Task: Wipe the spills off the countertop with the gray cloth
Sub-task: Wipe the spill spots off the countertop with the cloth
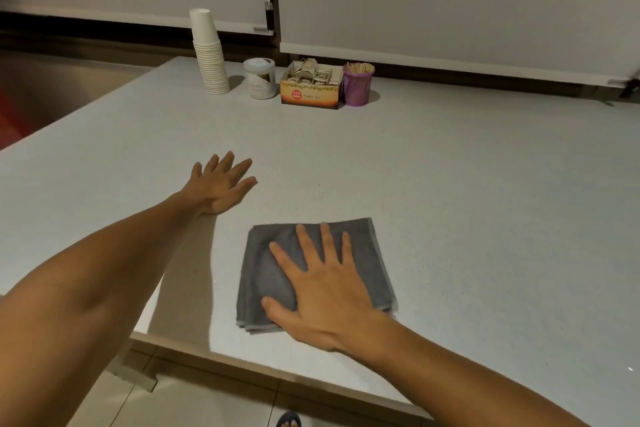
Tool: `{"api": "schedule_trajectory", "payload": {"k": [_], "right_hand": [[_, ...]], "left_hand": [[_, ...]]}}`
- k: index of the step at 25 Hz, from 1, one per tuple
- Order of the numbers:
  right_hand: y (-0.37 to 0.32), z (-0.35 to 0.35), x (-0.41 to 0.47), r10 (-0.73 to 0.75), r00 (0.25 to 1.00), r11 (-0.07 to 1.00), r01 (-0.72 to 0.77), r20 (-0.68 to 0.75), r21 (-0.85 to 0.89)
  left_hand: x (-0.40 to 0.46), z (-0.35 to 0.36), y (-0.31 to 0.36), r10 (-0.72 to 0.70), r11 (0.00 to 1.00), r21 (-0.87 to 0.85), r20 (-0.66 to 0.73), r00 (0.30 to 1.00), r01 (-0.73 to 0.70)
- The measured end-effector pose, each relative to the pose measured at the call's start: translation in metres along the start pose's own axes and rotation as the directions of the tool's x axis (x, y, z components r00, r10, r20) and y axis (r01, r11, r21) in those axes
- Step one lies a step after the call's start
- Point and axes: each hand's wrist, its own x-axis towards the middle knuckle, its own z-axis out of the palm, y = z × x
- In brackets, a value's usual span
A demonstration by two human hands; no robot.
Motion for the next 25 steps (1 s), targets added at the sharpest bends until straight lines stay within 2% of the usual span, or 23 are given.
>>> {"api": "schedule_trajectory", "payload": {"k": [3,7,13,18,25], "right_hand": [[-0.003,0.004,0.048,0.027,0.999,0.999,-0.027,-0.018,0.019],[0.015,0.01,0.109,0.118,0.993,0.993,-0.118,-0.01,0.013],[0.064,0.011,0.212,0.191,0.981,0.981,-0.191,0.03,-0.019],[0.098,0.009,0.29,0.25,0.966,0.968,-0.249,0.059,-0.027],[0.136,0.002,0.314,0.276,0.959,0.961,-0.275,0.072,-0.021]], "left_hand": [[0.011,0.001,-0.003,-0.005,1.0,-0.005,-0.051,0.999,0.005],[0.013,0.002,-0.006,-0.013,0.995,-0.101,-0.151,0.988,-0.003],[0.019,0.009,-0.01,-0.001,0.999,-0.036,-0.148,0.989,-0.004],[0.023,0.016,-0.013,-0.004,0.998,-0.057,-0.148,0.989,-0.004],[0.021,0.012,-0.008,-0.02,0.999,-0.041,-0.116,0.993,0.015]]}}
